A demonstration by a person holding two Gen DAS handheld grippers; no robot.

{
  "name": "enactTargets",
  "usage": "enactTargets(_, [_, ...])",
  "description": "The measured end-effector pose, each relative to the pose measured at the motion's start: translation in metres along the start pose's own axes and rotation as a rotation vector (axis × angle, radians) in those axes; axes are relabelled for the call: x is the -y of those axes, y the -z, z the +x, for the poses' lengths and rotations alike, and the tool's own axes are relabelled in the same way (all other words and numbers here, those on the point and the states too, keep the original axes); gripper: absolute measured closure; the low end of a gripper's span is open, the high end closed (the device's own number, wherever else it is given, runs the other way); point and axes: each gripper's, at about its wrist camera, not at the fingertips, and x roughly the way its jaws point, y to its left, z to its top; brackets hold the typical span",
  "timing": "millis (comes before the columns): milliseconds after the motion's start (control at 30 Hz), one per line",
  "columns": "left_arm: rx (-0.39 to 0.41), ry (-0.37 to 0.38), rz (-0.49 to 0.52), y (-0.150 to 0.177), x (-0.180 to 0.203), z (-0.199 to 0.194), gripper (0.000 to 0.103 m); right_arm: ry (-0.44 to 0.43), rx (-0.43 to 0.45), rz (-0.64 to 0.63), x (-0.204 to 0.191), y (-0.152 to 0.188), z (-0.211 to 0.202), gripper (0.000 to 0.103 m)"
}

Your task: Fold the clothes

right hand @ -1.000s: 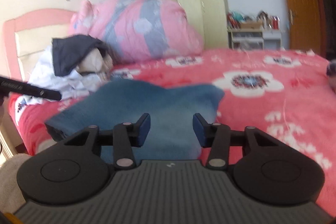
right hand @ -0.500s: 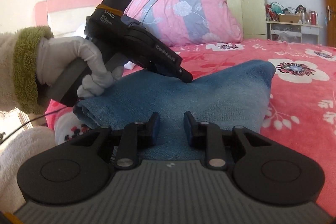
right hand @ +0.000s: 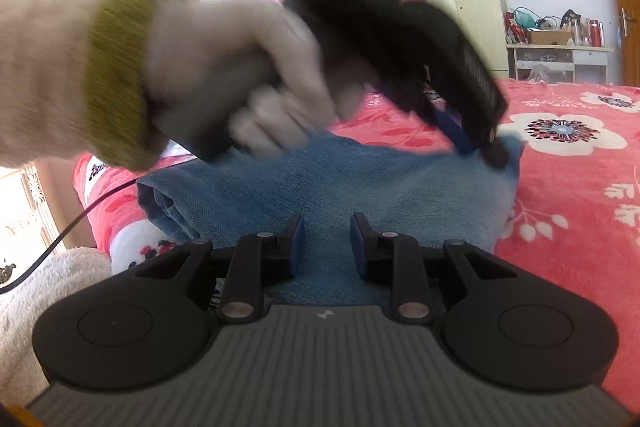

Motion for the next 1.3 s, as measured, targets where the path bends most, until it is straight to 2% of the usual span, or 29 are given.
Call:
enactTargets(33, [-0.003, 0.012, -0.024, 0.0, -0.005, 0.002, 0.052, -0.002, 0.0, 0.007, 0.001, 0.0, 0.0, 0.079])
enactTargets(167, [0.018, 0.003, -0.007, -0.001, 0.001, -0.001, 0.051, -0.007, 0.002, 0.021, 0.002, 0.0, 0.0, 0.079])
enactTargets(433, [0.051, 0.061, -0.128, -0.011, -0.013, 0.029, 0.051, -0.002, 0.004, 0.024, -0.001, 0.006, 0.001, 0.079])
enactTargets(633, [0.098, 0.121, -0.305, -0.007, -0.041, 0.029, 0.053, -0.003, 0.005, 0.031, 0.0, 0.007, -0.001, 0.079])
enactTargets(700, [0.113, 0.117, -0.374, -0.006, -0.049, 0.029, 0.055, -0.004, 0.006, 0.032, 0.001, 0.007, -0.003, 0.079])
enactTargets(733, [0.116, 0.099, -0.433, -0.005, -0.056, 0.029, 0.068, -0.004, 0.007, 0.033, 0.002, 0.007, -0.004, 0.079])
enactTargets(767, [0.119, 0.081, -0.491, -0.003, -0.063, 0.029, 0.087, -0.004, 0.007, 0.032, 0.002, 0.008, -0.004, 0.079])
enactTargets(800, [0.123, 0.07, -0.55, -0.002, -0.071, 0.029, 0.089, -0.004, 0.008, 0.032, 0.002, 0.008, -0.004, 0.079])
enactTargets(867, [0.138, 0.104, -0.665, 0.003, -0.089, 0.028, 0.089, -0.005, 0.01, 0.032, 0.002, 0.009, -0.005, 0.079])
enactTargets(1000, [0.248, 0.102, -0.675, -0.002, -0.095, -0.015, 0.08, -0.009, 0.014, 0.037, 0.005, 0.007, -0.005, 0.079])
enactTargets(1067, [0.326, 0.093, -0.632, -0.002, -0.089, -0.055, 0.069, -0.012, 0.018, 0.042, 0.007, 0.008, -0.005, 0.079])
enactTargets(1167, [0.441, 0.06, -0.546, 0.002, -0.075, -0.122, 0.059, -0.011, 0.028, 0.042, 0.007, 0.009, -0.006, 0.078])
enactTargets(1267, [0.513, 0.022, -0.474, 0.028, -0.059, -0.182, 0.049, -0.006, 0.039, 0.044, 0.006, 0.01, -0.009, 0.075])
enactTargets(1300, [0.512, -0.011, -0.448, 0.041, -0.053, -0.193, 0.048, -0.008, 0.043, 0.056, 0.007, 0.01, -0.011, 0.074])
